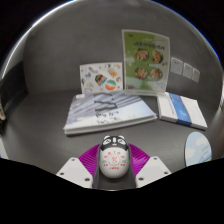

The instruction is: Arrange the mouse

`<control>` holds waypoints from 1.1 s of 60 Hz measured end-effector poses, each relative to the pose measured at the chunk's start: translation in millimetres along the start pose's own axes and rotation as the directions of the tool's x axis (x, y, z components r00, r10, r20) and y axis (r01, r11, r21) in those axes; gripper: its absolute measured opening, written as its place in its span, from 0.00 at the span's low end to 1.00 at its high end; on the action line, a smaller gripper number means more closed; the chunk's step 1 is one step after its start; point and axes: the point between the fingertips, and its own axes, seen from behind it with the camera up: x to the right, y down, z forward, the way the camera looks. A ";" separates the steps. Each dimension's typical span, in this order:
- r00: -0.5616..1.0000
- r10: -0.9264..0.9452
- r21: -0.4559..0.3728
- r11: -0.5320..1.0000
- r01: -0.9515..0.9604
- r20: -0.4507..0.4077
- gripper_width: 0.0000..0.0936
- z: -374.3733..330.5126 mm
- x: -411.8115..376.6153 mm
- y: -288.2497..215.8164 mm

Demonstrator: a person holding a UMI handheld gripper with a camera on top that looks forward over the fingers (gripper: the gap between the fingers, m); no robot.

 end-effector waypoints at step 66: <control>0.997 0.027 0.047 0.998 -0.030 0.066 0.91 -114.9 308.6 66.6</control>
